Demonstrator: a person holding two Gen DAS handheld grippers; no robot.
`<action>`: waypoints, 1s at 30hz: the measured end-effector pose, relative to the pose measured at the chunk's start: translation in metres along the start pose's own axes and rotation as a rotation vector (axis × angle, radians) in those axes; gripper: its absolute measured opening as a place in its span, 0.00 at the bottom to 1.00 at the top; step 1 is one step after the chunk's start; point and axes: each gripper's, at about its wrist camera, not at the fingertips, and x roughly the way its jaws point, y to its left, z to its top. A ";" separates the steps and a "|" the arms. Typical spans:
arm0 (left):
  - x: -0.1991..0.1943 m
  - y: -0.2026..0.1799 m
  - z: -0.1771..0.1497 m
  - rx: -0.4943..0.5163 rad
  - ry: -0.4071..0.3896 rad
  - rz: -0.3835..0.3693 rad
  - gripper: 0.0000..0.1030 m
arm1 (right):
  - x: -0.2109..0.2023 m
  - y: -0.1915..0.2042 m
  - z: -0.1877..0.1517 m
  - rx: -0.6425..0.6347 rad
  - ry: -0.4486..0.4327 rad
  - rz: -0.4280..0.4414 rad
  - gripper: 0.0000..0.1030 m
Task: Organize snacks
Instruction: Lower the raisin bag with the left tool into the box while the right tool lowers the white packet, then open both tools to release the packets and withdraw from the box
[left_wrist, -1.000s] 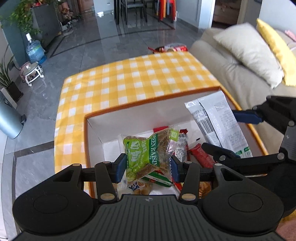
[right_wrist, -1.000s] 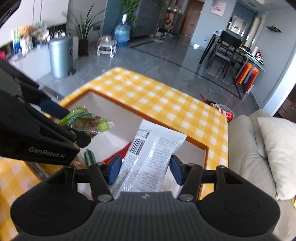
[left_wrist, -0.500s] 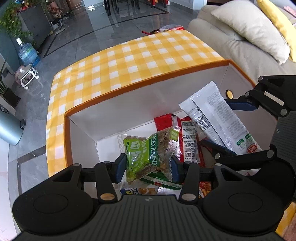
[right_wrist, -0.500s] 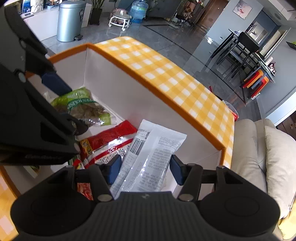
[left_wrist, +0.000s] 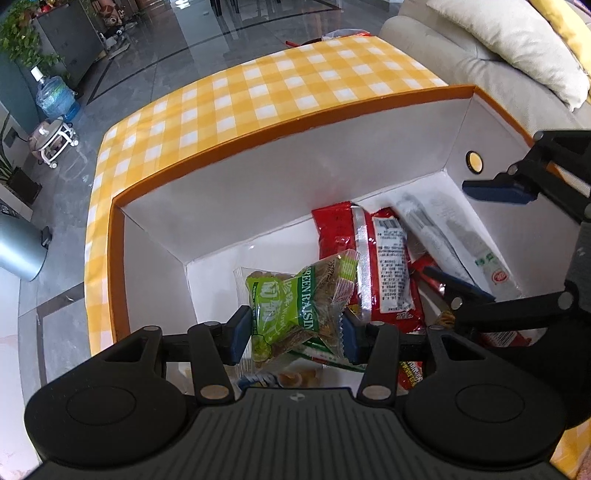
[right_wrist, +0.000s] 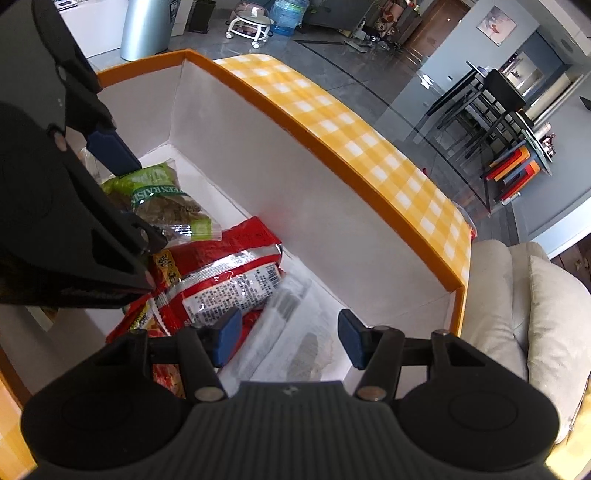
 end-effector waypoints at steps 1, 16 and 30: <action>0.000 0.000 0.000 0.001 0.003 0.001 0.55 | -0.002 0.001 0.000 -0.003 -0.004 0.001 0.54; -0.042 -0.004 -0.008 0.032 -0.107 0.043 0.75 | -0.040 -0.003 -0.001 0.004 -0.084 0.001 0.78; -0.112 -0.001 -0.044 -0.108 -0.270 0.048 0.75 | -0.115 -0.019 -0.024 0.269 -0.207 0.032 0.83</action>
